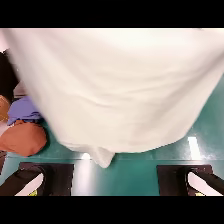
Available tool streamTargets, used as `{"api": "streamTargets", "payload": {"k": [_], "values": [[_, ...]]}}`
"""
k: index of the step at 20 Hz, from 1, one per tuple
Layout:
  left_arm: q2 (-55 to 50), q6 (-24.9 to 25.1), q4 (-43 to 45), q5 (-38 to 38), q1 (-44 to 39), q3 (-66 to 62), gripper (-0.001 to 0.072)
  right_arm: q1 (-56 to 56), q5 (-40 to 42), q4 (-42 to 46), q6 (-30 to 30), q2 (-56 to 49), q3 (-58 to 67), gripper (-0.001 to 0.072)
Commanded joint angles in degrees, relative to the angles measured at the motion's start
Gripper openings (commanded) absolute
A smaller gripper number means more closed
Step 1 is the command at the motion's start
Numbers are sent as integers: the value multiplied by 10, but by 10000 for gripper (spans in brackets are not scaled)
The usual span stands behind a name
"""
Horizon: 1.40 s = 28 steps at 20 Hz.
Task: Fold the shirts.
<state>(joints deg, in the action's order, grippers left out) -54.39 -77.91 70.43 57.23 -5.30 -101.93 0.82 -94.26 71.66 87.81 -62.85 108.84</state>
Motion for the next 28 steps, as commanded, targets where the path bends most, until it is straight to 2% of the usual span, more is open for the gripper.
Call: {"api": "streamTargets", "payload": {"k": [1, 3, 5, 7, 9, 12, 13, 14, 15, 19, 22, 26, 27, 28], "values": [[-89, -3, -9, 7, 0, 94, 21, 0, -31, 4, 6, -77, -105, 19], [-173, -2, -19, -8, 0, 117, 21, 0, 8, 4, -9, -126, -168, 19], [-267, 0, -50, -38, 0, 122, 22, 0, 82, 4, -20, -172, -209, 19], [-339, 4, -71, -99, 0, 122, 22, 0, 153, -2, -20, -219, -224, 19], [-383, 2, -78, -147, 0, 122, 22, 0, 196, -18, -20, -256, -223, 19], [-403, 2, -76, -145, 0, 122, 40, 0, 235, -36, -20, -282, -223, 33], [-403, 2, -76, -138, 0, 121, 300, -1, 240, -42, -20, -284, -223, 224], [-403, 1, -76, -119, 3, 115, 514, -3, 242, -42, -20, -283, -221, 324], [-403, -1, -73, -86, 10, 104, 551, -4, 235, -42, -20, -283, -212, 324], [-374, -15, -72, 100, 64, 66, 550, -23, 158, -41, -57, -246, -194, 325], [-336, -16, -62, 209, 94, 104, 550, -44, 143, -41, -69, -178, -248, 324], [-234, -16, -63, 191, 94, 298, 550, -69, 142, -42, -75, -66, -386, 325], [-205, -16, -63, 181, 94, 357, 551, -76, 142, -42, -75, -39, -419, 361], [-180, -16, -63, 175, 94, 410, 551, -85, 142, -42, -75, -17, -445, 433]]}}
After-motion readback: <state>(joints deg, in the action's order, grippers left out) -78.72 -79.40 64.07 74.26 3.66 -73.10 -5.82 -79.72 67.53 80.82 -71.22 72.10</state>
